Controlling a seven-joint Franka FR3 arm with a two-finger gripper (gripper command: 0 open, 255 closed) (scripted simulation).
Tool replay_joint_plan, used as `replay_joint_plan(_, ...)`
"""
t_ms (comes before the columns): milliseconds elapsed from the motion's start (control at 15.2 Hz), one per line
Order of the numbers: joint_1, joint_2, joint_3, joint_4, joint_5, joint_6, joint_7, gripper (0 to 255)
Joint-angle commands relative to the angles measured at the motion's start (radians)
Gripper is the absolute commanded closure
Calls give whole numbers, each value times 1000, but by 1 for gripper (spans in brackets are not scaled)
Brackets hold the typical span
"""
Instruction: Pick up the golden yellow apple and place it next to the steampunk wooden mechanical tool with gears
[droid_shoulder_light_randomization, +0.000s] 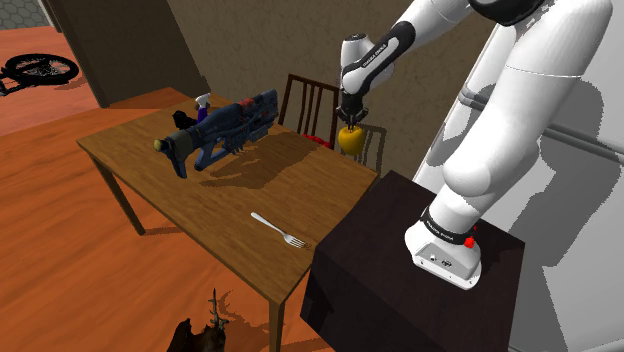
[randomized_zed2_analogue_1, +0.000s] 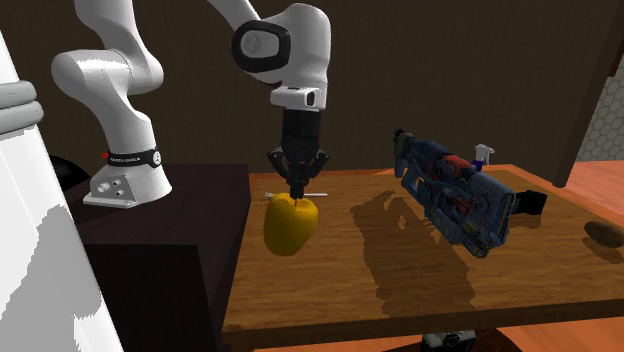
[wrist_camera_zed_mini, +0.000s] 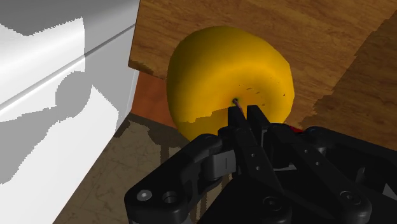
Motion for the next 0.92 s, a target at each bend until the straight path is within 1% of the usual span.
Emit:
replay_joint_plan(0,0,-22,2,1,7,-22,-9,255)
replay_joint_plan(858,4,-144,10,47,49,-187,-64,255)
